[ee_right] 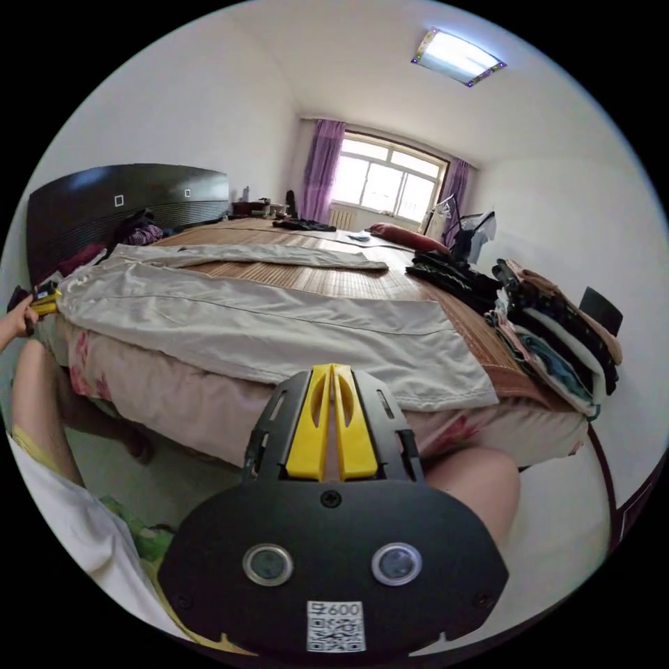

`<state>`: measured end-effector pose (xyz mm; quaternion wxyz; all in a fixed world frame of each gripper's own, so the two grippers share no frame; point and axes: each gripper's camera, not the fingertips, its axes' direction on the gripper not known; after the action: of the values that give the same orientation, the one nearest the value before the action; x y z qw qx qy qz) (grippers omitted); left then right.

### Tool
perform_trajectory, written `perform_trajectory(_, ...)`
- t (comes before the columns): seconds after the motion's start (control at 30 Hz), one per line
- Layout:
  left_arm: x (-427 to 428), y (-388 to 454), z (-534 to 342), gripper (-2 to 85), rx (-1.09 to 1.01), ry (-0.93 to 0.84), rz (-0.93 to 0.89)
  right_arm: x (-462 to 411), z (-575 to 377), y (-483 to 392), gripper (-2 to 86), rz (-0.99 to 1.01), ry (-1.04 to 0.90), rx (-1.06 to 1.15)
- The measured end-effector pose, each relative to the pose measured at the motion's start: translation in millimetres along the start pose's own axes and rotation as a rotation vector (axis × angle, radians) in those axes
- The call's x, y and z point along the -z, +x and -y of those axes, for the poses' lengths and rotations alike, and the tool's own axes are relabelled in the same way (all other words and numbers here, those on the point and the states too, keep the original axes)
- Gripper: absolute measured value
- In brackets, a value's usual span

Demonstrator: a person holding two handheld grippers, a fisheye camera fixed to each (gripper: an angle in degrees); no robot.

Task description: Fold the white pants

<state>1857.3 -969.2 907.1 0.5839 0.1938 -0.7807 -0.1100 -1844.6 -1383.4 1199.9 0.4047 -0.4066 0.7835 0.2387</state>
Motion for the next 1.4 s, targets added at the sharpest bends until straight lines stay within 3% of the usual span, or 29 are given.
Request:
perform_trajectory(0.17, 36, -11, 16, 2.2, 0.029, 0.011, -0.059, 5, -20, -21, -0.7, 0.213, 0.088, 0.073)
perform_trajectory(0.3, 38, -4, 24, 1.5, 0.008, -0.091, -0.181, 9, -37, -57, 0.6, 0.391, 0.125, 0.195)
perform_trajectory(0.4, 62, -4, 31, 1.2, 0.038, -0.066, -0.202, 27, -46, -104, 5.1, 0.507, 0.239, 0.429)
perform_trajectory(0.5, 87, 2, 42, 1.1, 0.035, -0.075, -0.207, 37, -55, -164, 6.9, 0.501, 0.370, 0.570)
perform_trajectory(0.67, 119, 20, 59, 0.9, 0.087, -0.090, -0.223, 22, -48, -284, 11.3, 0.757, 0.250, 0.711)
perform_trajectory(0.8, 139, 31, 69, 0.9, 0.110, -0.109, -0.255, 21, -52, -409, 11.6, 0.681, 0.291, 0.897)
perform_trajectory(0.93, 151, 23, 79, 0.8, 0.213, -0.144, -0.309, 14, -61, -509, 8.8, 0.381, 0.358, 1.078)
perform_trajectory(1.0, 156, 22, 85, 0.8, 0.231, -0.168, -0.333, -5, -67, -533, 6.5, 0.262, 0.289, 1.126)
perform_trajectory(1.17, 170, 31, 95, 0.7, 0.188, -0.200, -0.336, -33, -82, -484, 1.3, 0.166, 0.189, 1.038)
perform_trajectory(1.4, 177, 31, 78, 0.8, 0.158, -0.157, -0.338, -46, -143, -350, -0.6, -0.240, 0.186, 1.058)
